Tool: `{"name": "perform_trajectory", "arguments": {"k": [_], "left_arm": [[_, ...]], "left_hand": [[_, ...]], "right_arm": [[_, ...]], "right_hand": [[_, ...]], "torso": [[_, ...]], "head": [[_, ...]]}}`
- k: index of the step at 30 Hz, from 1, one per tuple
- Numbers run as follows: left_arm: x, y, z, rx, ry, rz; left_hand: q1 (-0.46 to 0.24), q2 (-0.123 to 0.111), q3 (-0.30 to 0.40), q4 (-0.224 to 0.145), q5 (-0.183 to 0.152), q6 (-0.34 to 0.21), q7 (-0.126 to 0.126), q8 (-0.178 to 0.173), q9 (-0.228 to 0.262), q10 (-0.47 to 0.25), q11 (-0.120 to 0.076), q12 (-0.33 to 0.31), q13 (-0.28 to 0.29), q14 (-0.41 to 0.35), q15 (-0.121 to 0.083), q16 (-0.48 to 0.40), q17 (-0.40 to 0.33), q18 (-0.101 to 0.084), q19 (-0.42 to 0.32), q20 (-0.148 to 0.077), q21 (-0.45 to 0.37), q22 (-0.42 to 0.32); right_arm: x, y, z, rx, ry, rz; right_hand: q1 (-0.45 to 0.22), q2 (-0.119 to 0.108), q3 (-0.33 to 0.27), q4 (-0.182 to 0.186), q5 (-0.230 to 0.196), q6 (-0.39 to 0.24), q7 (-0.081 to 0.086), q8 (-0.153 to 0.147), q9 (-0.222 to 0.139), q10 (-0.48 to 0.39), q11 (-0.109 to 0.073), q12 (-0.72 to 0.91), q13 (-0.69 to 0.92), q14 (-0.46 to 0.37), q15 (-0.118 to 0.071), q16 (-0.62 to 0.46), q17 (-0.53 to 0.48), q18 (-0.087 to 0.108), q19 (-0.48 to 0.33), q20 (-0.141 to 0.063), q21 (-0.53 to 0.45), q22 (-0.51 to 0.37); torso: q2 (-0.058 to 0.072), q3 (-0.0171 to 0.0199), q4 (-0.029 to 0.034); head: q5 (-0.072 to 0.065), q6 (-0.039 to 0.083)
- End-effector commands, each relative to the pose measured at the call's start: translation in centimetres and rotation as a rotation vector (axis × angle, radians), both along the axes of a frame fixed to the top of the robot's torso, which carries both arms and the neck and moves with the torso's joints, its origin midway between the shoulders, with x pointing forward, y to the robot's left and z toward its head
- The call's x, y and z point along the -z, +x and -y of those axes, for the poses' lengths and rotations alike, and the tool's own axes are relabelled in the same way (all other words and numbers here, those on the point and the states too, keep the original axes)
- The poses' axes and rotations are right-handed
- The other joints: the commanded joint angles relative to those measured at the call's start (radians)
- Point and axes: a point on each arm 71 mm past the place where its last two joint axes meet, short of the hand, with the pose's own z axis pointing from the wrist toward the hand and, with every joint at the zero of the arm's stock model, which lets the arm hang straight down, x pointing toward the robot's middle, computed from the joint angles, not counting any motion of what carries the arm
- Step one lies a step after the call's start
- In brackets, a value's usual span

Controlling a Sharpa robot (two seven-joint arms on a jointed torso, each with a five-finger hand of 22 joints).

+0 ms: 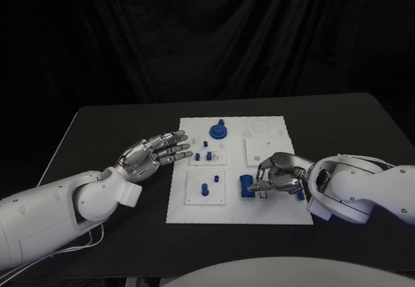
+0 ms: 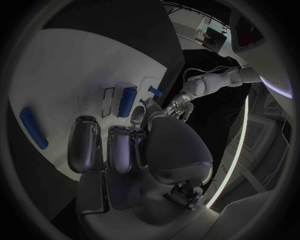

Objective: Assemble the parts on the task board

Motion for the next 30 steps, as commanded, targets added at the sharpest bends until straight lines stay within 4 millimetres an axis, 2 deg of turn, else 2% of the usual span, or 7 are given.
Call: {"name": "perform_trajectory", "arguments": {"k": [1,12,18,20,21,25,30], "left_arm": [[-0.1,-0.1,0.2,0.01,-0.015,0.003],[-0.1,-0.1,0.1,0.004,-0.017,0.006],[-0.2,-0.2,-0.1,-0.009,-0.012,0.008],[-0.2,-0.3,-0.1,-0.012,-0.011,0.008],[-0.2,-0.3,-0.1,-0.013,-0.009,0.008],[-0.2,-0.3,0.0,-0.014,-0.009,0.008],[-0.2,-0.3,0.1,-0.015,-0.01,0.01]], "left_hand": [[-0.01,-0.002,0.004,0.0,0.002,0.004,0.021,0.004,0.0,0.005,0.0,0.006,0.001,-0.003,0.001,0.004,0.0,-0.013,0.001,-0.002,-0.001,-0.001],[-0.01,-0.002,0.006,0.001,0.002,0.008,0.021,0.005,0.0,0.008,0.001,0.009,0.001,-0.002,0.001,0.006,0.0,-0.013,0.002,-0.002,-0.001,0.0],[-0.012,-0.006,0.01,0.0,0.003,0.017,0.022,0.009,0.002,0.017,0.004,0.017,0.003,0.004,0.001,0.013,0.002,-0.013,0.006,-0.002,0.001,0.001],[-0.012,-0.006,0.01,0.0,0.003,0.017,0.022,0.009,0.002,0.017,0.004,0.017,0.003,0.004,0.001,0.013,0.002,-0.013,0.006,-0.002,0.001,0.001],[-0.013,-0.008,0.012,-0.001,0.003,0.019,0.022,0.011,0.002,0.02,0.006,0.019,0.003,0.007,0.002,0.016,0.002,-0.013,0.008,-0.001,0.001,0.002],[-0.013,-0.009,0.013,-0.001,0.004,0.021,0.023,0.012,0.003,0.022,0.007,0.02,0.003,0.008,0.002,0.017,0.002,-0.013,0.009,-0.001,0.002,0.002],[-0.013,-0.009,0.013,-0.001,0.004,0.022,0.023,0.012,0.003,0.023,0.007,0.022,0.003,0.008,0.002,0.018,0.002,-0.013,0.009,-0.001,0.002,0.003]], "right_arm": [[0.2,0.0,0.1,0.003,-0.012,-0.003],[0.2,-0.1,1.2,0.027,-0.055,-0.01],[-1.3,-0.8,4.1,0.071,-0.182,0.033],[-2.0,-0.9,5.0,0.077,-0.243,0.05],[-2.5,-1.1,5.8,0.081,-0.298,0.066],[-3.6,-1.6,7.7,0.101,-0.415,0.124],[-4.1,-1.8,8.9,0.119,-0.5,0.166]], "right_hand": [[0.021,0.011,0.009,-0.007,0.014,-0.009,-0.005,0.001,0.003,0.102,-0.008,-0.001,0.263,0.078,-0.007,0.002,0.137,-0.01,0.046,-0.009,0.005,0.194],[0.04,0.003,0.014,-0.012,0.059,-0.025,0.001,-0.033,-0.013,0.102,-0.003,-0.001,0.263,0.074,-0.004,-0.008,0.121,-0.006,0.039,-0.007,-0.01,0.189],[-0.005,-0.02,0.012,0.057,0.194,-0.02,0.037,-0.212,-0.153,0.102,0.025,-0.001,0.263,0.074,0.018,-0.008,0.119,-0.007,0.037,0.013,-0.01,0.188],[-0.028,-0.03,0.015,0.088,0.276,-0.026,0.052,-0.275,-0.204,0.102,0.041,-0.001,0.263,0.074,0.03,-0.007,0.119,-0.007,0.037,0.02,-0.006,0.189],[-0.025,-0.04,0.022,0.096,0.291,-0.012,0.058,-0.306,-0.234,0.102,0.047,-0.001,0.263,0.075,0.036,-0.007,0.12,-0.008,0.038,0.026,0.0,0.191],[-0.026,-0.055,0.033,0.116,0.319,0.008,0.065,-0.346,-0.277,0.102,0.052,-0.001,0.263,0.077,0.041,0.001,0.131,-0.012,0.044,0.034,0.02,0.197],[-0.006,-0.075,0.053,0.121,0.399,0.038,0.058,-0.347,-0.289,0.102,0.047,-0.001,0.263,0.079,0.037,0.007,0.139,-0.015,0.048,0.033,0.035,0.201]], "torso": [[0.0,0.0001,0.0012],[0.0,0.0,-0.0006],[0.0,-0.0002,0.0004],[0.0,0.0002,0.0011],[-0.001,0.0003,0.0017],[-0.002,-0.0006,0.0026],[-0.002,-0.005,0.0048]], "head": [[-0.003,0.0],[-0.004,0.0],[-0.017,0.0],[-0.022,0.0],[-0.032,0.0],[-0.051,0.0],[-0.065,0.0]]}}
